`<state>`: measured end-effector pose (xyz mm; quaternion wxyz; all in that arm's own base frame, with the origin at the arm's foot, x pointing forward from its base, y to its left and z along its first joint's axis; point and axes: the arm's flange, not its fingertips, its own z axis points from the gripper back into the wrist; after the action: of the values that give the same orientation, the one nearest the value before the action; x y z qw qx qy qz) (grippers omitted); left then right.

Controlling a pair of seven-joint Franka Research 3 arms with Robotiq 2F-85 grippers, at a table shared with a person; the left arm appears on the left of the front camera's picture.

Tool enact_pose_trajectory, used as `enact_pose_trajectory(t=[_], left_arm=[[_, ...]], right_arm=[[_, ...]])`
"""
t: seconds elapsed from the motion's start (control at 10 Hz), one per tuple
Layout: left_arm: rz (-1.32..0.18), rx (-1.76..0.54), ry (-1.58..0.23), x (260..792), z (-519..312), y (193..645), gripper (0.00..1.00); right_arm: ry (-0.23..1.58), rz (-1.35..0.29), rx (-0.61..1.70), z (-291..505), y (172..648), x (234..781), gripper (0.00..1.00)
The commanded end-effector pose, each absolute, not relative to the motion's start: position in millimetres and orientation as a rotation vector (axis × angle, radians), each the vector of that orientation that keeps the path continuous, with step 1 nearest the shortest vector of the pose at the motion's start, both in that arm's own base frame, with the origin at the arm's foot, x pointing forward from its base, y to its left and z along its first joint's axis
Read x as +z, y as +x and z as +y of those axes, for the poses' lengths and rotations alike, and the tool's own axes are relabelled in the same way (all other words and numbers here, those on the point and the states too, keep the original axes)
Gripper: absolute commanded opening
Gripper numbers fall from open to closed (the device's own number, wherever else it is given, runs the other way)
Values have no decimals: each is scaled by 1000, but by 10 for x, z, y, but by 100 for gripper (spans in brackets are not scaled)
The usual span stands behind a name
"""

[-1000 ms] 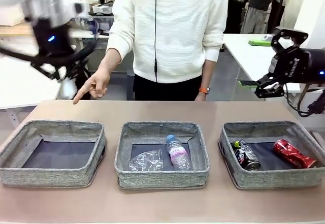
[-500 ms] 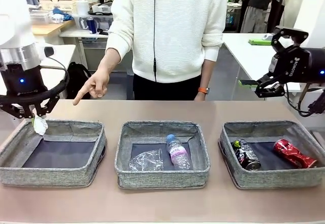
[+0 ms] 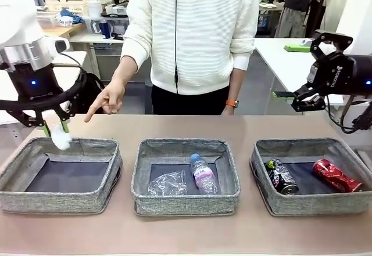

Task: Sort the waste into the appropriate baskets.
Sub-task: Place the picked waste into the Fabric basket indicated by the person.

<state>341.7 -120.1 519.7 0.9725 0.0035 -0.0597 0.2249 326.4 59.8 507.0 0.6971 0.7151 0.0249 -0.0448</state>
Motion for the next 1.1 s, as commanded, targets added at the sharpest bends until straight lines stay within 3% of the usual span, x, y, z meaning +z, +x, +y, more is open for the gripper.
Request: enact_pose_trajectory(t=[0.0,0.3,0.5,0.9,1.0], left_arm=[[-123,465,-13,5203,-1333,3444,100],[-138,476,-48,5285,-1412,3449,100],[-87,524,-189,5434,-1622,3489,100],[34,214,-1329,5796,-1222,3463,100],[-28,191,-1483,5667,-1173,3466,100]], right_arm=[[1622,48,-97,617,3275,5101,100],[1622,48,-97,617,3275,5101,100],[1622,48,-97,617,3275,5101,100],[1622,48,-97,617,3275,5101,100],[1622,48,-97,617,3275,5101,100]])
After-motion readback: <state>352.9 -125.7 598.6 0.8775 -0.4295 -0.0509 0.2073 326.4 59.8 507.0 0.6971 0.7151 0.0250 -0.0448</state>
